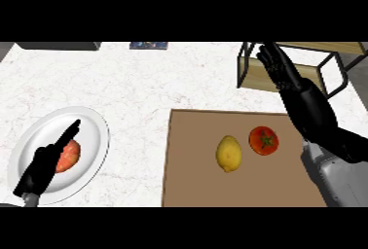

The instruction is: Pick the lemon from the tray and place it in the tiered shelf

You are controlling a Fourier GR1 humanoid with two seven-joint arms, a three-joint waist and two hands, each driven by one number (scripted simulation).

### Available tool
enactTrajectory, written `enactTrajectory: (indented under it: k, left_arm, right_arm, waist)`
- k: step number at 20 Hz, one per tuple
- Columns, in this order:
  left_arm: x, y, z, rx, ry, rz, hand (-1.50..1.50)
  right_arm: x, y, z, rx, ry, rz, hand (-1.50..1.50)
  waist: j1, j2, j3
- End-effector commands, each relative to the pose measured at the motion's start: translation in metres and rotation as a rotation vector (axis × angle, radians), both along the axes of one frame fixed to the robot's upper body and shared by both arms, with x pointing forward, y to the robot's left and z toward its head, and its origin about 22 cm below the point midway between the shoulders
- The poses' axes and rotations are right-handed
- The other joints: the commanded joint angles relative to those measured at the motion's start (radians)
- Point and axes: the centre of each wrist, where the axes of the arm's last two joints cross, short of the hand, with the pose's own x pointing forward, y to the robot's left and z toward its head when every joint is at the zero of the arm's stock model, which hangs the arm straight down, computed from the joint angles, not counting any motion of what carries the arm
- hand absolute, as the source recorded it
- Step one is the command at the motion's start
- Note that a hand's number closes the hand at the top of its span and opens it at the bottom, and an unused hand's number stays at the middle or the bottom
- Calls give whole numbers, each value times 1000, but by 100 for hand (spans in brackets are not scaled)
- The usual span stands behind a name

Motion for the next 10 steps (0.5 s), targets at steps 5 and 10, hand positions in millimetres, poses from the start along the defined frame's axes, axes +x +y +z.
enactTrajectory:
  k: [5, 10]
  left_arm:
    - [34, -37, 42, -198, -361, 183, 0]
    - [27, -43, 51, -281, -365, 213, 0]
  right_arm:
    - [-2, 24, -32, 59, 267, -197, 150]
    - [-19, 17, -61, 335, 424, -508, -150]
  waist:
    - [13, -3, 35]
    - [0, -8, 37]
